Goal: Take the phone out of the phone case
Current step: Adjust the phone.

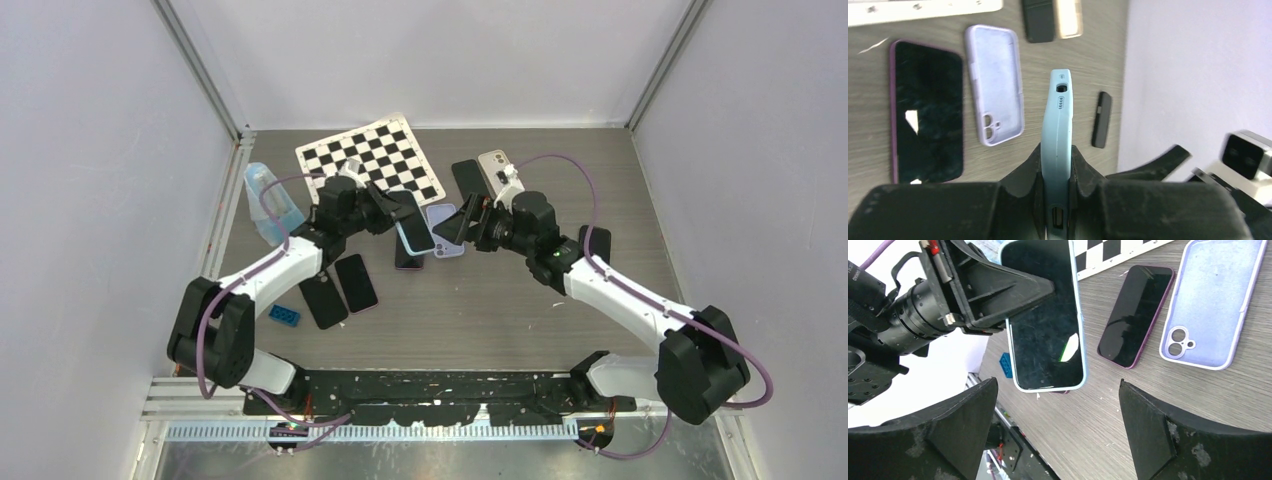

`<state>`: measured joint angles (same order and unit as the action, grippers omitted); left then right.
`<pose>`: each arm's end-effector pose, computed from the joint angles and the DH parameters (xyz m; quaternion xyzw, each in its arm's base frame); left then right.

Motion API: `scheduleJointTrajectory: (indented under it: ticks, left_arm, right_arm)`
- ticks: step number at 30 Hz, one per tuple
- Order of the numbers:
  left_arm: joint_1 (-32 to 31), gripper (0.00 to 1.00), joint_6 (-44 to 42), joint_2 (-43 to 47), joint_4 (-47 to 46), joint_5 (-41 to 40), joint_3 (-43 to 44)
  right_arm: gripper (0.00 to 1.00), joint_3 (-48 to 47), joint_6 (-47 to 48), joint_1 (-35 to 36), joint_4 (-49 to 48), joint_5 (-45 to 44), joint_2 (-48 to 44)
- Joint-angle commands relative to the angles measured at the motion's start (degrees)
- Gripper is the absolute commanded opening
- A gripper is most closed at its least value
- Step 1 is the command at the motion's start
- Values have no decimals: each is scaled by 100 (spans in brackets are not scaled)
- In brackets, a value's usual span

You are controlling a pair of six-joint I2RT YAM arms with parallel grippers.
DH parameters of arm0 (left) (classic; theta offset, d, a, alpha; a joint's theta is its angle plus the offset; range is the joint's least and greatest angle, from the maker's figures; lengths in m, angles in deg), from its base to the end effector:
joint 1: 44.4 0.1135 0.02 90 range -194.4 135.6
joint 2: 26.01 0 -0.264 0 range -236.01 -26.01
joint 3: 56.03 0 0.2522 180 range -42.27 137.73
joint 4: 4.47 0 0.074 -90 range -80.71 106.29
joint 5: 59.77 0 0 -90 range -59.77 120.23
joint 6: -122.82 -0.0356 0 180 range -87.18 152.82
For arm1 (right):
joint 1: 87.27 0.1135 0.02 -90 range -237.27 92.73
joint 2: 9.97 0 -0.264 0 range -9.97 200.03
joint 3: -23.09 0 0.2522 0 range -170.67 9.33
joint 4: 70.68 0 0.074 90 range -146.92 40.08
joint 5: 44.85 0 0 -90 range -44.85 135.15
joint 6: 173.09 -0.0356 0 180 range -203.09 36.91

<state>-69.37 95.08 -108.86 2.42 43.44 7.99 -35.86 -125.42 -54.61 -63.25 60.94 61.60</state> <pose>0.2900 -0.1440 0.2469 -0.2109 0.8165 -0.4350 0.3154 0.2342 0.1616 0.2717 -0.0100 0.8154 0.4349 0.3820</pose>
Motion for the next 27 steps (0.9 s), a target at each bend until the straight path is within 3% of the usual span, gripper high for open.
scheduleJointTrajectory:
  ticks: [1,5,13,21,27]
  left_arm:
    - [120,0,-325,571,-1527,951,116]
    - [129,0,-399,819,-2151,1375,120]
    - [132,0,-129,979,-3250,2029,105]
    - [118,0,-73,920,-3460,2614,290]
    - [124,0,698,833,-4097,2188,107]
  right_arm:
    - [93,136,-398,-57,-515,364,-206]
    - [84,215,-719,-54,-1023,760,-188]
    - [76,590,-1376,-52,-2855,1617,91]
    - [72,586,-1167,-51,-2940,1816,-147]
    - [70,633,-1411,74,-3420,1632,25]
